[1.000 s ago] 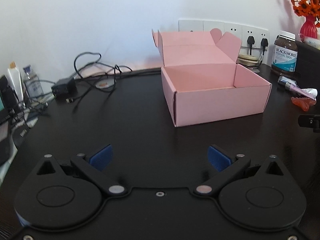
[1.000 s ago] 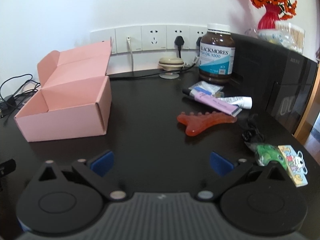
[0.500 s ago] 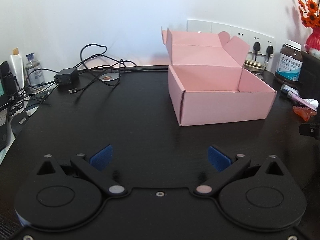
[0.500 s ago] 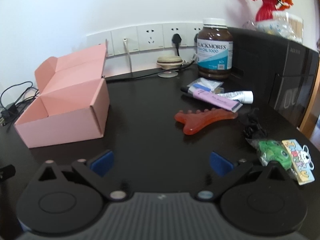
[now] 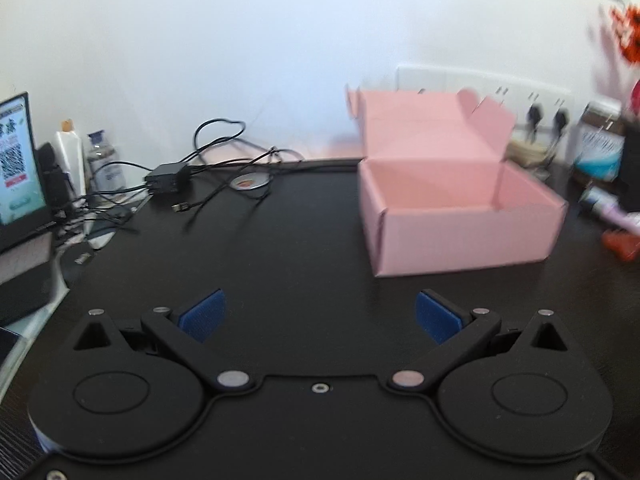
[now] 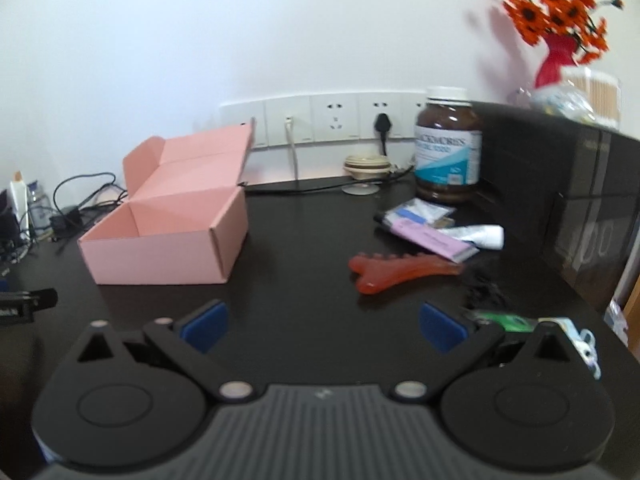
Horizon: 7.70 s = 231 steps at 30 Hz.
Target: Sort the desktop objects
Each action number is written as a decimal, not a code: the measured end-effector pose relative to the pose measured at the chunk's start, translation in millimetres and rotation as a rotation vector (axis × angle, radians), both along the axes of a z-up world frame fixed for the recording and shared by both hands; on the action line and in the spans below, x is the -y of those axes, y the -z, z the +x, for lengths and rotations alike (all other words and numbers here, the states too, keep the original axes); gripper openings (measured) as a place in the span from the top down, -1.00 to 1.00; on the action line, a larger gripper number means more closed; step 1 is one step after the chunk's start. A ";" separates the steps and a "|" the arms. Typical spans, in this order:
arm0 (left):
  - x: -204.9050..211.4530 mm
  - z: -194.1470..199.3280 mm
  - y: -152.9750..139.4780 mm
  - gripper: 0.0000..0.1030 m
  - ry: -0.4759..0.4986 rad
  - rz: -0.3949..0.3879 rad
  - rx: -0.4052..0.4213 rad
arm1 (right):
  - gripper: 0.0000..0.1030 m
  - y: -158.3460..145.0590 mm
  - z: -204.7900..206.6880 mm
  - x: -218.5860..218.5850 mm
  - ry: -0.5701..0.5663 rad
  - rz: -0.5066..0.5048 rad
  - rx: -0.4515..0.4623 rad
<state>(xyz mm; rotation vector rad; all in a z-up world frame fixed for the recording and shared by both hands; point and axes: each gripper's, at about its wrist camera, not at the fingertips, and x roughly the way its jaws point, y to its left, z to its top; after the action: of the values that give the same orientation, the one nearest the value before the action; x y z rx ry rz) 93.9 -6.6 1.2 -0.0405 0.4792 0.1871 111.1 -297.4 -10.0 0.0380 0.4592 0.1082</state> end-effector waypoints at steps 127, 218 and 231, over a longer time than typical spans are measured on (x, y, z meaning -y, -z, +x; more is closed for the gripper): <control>-66.0 69.7 -14.5 -1.00 -0.018 -0.076 0.137 | 0.09 -7.8 177.5 -194.6 -0.270 -0.140 -0.383; -56.0 92.0 -0.4 -0.99 0.063 -0.103 0.056 | -0.66 -43.8 341.0 -69.1 -0.468 0.615 -0.303; -49.5 86.3 -7.8 -0.99 0.081 -0.091 0.114 | -0.66 -73.6 298.1 -70.8 -0.530 0.565 -0.244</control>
<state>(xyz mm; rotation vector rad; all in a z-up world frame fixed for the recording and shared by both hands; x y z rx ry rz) 180.2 42.9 9.0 -0.1204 0.3746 0.0833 409.2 -226.6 63.7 0.4899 0.6631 0.7594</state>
